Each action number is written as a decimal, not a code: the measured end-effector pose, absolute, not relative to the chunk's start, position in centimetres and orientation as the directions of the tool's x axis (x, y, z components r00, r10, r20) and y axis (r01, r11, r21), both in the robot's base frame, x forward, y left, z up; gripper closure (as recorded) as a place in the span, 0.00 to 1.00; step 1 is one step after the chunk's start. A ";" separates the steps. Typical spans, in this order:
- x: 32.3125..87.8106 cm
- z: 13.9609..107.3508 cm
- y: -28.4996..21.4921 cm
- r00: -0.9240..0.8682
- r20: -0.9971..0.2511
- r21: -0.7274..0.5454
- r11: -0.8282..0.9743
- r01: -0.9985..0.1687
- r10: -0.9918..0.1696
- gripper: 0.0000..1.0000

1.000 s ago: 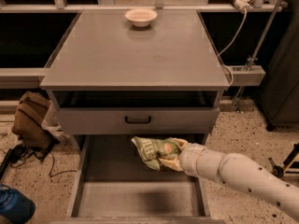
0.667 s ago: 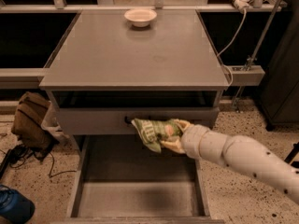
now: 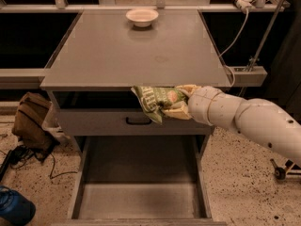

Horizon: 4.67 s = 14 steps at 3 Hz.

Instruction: Pick green jalapeno chip bag from middle drawer and place on counter

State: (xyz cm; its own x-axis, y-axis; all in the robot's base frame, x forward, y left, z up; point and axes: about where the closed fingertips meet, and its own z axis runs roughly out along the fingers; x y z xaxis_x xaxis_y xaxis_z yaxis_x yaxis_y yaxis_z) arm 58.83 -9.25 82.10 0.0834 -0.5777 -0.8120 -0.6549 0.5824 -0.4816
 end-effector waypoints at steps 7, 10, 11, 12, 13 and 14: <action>75.3 90.0 -12.0 0.179 -0.866 -0.446 0.562 -0.697 -0.466 1.00; 75.0 87.9 -11.6 0.115 -0.884 -0.365 0.518 -0.773 -0.453 0.91; 75.0 87.9 -11.6 0.115 -0.884 -0.365 0.518 -0.774 -0.453 0.66; 75.0 87.9 -11.6 0.115 -0.884 -0.365 0.518 -0.774 -0.453 0.42; 75.0 87.9 -11.6 0.115 -0.884 -0.365 0.518 -0.774 -0.453 0.21; 75.0 87.8 -11.5 0.115 -0.884 -0.365 0.518 -0.774 -0.453 0.00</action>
Offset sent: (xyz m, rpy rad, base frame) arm -0.0093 0.0043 0.1040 -0.0394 -0.2468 0.0041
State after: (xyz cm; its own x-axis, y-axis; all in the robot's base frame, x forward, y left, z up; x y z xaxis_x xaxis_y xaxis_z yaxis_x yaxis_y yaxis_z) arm 74.96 -11.54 87.85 0.1146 -0.4525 -0.8844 -0.7736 0.5178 -0.3652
